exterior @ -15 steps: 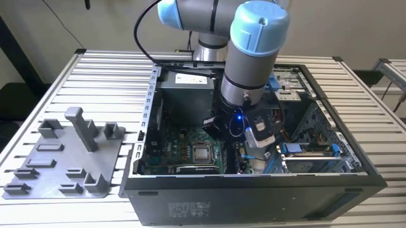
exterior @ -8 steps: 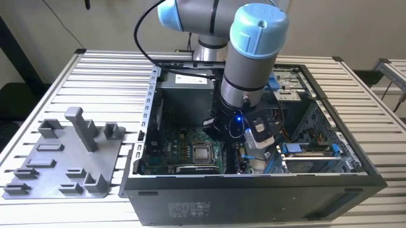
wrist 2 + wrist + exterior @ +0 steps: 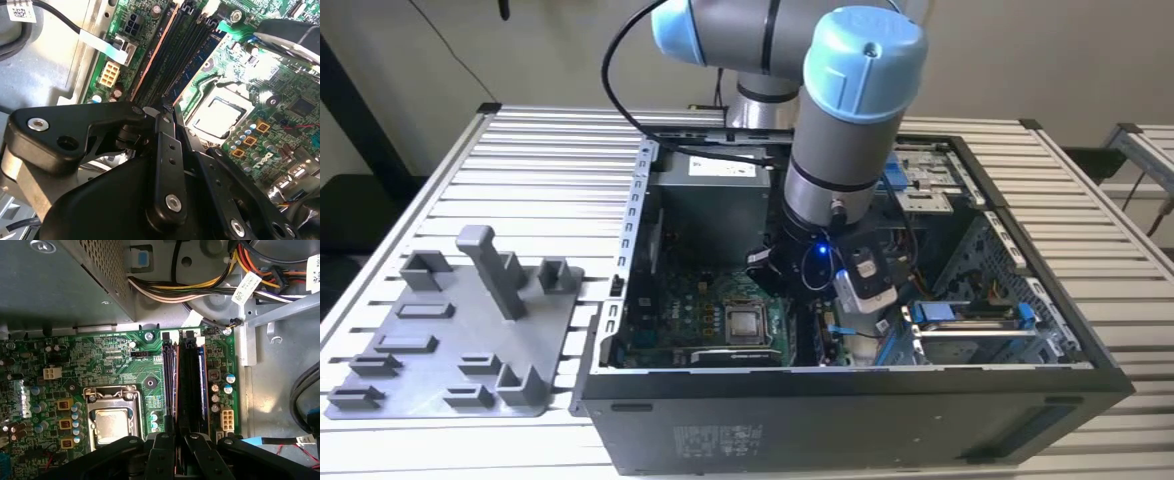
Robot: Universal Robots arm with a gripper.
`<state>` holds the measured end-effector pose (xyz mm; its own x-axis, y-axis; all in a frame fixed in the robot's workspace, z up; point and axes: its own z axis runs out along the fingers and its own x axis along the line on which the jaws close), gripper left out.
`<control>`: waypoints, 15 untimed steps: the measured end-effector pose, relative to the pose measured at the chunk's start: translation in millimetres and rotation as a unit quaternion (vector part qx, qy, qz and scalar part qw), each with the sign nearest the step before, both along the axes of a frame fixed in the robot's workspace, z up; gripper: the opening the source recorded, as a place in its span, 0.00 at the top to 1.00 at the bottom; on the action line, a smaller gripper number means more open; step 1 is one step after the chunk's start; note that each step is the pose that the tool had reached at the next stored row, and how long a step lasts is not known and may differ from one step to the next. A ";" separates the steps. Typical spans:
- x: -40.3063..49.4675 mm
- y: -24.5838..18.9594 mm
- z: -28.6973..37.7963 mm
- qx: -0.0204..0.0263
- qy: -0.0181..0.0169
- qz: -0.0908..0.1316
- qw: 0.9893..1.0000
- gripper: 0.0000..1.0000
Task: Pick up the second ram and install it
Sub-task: 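Insert the second ram into the second slot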
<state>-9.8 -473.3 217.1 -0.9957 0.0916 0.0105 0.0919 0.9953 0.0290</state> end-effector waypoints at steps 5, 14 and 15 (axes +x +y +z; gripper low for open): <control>0.0 0.0 10.2 -0.014 0.000 0.001 1.000 0.86; 0.0 1.5 10.5 -0.023 -0.010 0.016 1.000 0.86; 0.0 1.5 10.5 -0.023 -0.011 0.017 1.000 0.86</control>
<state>-9.8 -471.8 227.5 -0.9982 0.0574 -0.0148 0.0576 0.9982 -0.0146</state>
